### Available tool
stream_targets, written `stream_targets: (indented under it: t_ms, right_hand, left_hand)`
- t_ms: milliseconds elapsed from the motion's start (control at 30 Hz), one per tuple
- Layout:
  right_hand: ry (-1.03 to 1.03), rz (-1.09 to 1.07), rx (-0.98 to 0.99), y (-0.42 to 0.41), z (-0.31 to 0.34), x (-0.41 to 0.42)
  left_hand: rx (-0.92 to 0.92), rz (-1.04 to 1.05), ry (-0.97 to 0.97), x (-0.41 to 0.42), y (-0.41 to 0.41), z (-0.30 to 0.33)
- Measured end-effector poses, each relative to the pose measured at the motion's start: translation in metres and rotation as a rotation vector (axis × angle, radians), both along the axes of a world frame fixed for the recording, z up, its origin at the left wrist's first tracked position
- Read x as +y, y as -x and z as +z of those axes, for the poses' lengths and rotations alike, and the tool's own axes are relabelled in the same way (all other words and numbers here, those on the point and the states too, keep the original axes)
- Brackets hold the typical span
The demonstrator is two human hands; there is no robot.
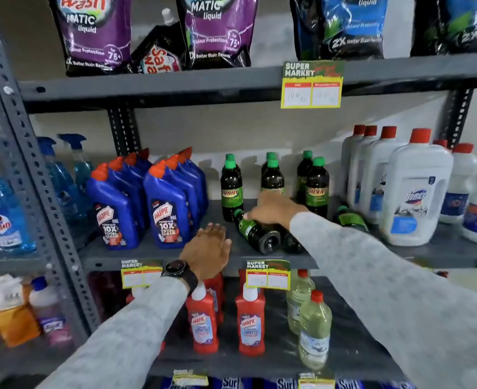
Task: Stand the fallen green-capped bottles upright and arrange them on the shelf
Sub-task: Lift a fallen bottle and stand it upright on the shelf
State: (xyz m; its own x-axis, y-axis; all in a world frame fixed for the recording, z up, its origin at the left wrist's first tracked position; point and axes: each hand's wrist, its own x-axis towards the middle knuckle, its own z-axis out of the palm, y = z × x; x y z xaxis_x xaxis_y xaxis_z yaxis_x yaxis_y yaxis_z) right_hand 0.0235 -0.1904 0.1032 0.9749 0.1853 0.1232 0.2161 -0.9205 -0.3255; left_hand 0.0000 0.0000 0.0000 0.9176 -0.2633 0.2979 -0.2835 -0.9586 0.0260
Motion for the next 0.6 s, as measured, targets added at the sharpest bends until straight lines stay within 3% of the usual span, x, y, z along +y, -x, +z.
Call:
stream_targets:
  t_ms: [267,467,600]
  right_hand:
    - [0.006,-0.084,0.344,-0.017,-0.001,0.015]
    - [-0.2,-0.107,0.378,-0.021,0.001,0.014]
    - [-0.44,-0.1,0.267,-0.01,0.024,0.002]
  left_hand:
    - [0.058,0.059,0.009,0.009,-0.004,-0.017]
    - [-0.014,0.032,-0.001,0.01,-0.003,-0.02]
    - [-0.018,0.045,0.02,0.012,-0.007,-0.023]
